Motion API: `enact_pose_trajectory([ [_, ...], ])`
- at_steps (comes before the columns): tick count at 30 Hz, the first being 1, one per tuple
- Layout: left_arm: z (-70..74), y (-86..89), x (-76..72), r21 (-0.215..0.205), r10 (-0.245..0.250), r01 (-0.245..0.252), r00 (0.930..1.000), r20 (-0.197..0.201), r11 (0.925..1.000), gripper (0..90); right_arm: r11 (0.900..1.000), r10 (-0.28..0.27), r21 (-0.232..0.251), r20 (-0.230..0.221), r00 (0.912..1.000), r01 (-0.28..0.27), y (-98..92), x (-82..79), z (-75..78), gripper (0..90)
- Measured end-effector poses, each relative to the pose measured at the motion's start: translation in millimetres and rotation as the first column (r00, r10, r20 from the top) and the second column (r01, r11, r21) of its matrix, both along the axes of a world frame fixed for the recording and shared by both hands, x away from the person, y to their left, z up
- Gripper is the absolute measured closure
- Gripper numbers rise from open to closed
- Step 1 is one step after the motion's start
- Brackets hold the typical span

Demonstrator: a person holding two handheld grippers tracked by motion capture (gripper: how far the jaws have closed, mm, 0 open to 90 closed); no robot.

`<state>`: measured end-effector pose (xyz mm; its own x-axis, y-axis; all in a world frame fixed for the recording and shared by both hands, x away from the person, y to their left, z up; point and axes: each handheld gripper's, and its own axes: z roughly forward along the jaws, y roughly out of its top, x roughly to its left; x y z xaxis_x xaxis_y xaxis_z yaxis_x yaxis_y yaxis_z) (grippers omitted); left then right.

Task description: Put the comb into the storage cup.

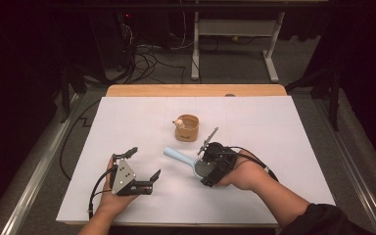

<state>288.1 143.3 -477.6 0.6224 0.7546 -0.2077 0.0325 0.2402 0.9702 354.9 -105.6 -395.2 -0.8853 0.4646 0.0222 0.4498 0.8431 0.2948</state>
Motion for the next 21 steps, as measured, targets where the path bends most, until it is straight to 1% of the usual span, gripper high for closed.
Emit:
enact_pose_trajectory([
  [6,-2.4,-3.1,-2.2,0.008,-0.013,0.013,0.9999,0.009,0.9999,1.2,1.000,0.009,0.000,-0.007,0.9999,-0.009,3.3,0.4,0.4,20.5],
  [10,-3.8,-5.5,-2.7,0.016,-0.017,0.017,0.9998,0.004,0.9997,1.4,1.000,0.012,-0.004,-0.004,0.9999,-0.012,5.3,1.3,2.0,20.5],
  [12,-4.5,-7.4,-3.6,0.020,-0.018,0.018,0.9997,0.013,0.9996,1.4,1.000,0.011,-0.003,-0.006,0.9999,-0.011,6.5,1.9,2.9,20.5],
  [15,-6.1,-9.1,-4.7,0.044,-0.021,0.020,0.9995,0.024,0.9988,1.4,1.000,0.016,-0.009,-0.006,0.9999,-0.016,9.0,2.3,4.3,20.5],
  [16,-7.1,-9.8,-5.1,0.060,-0.022,0.020,0.9994,0.028,0.9980,1.4,1.000,0.018,-0.006,-0.005,0.9998,-0.018,10.0,2.6,4.5,20.5],
  [20,-8.7,-11.9,-6.7,0.074,-0.034,0.031,0.9989,0.033,0.9968,1.5,1.000,0.021,-0.011,-0.010,0.9997,-0.021,14.7,3.5,5.9,20.4],
  [21,-9.2,-13.2,-7.4,0.076,-0.037,0.034,0.9985,0.042,0.9966,1.5,1.000,0.023,-0.012,-0.012,0.9997,-0.024,15.7,3.7,6.1,20.4],
])
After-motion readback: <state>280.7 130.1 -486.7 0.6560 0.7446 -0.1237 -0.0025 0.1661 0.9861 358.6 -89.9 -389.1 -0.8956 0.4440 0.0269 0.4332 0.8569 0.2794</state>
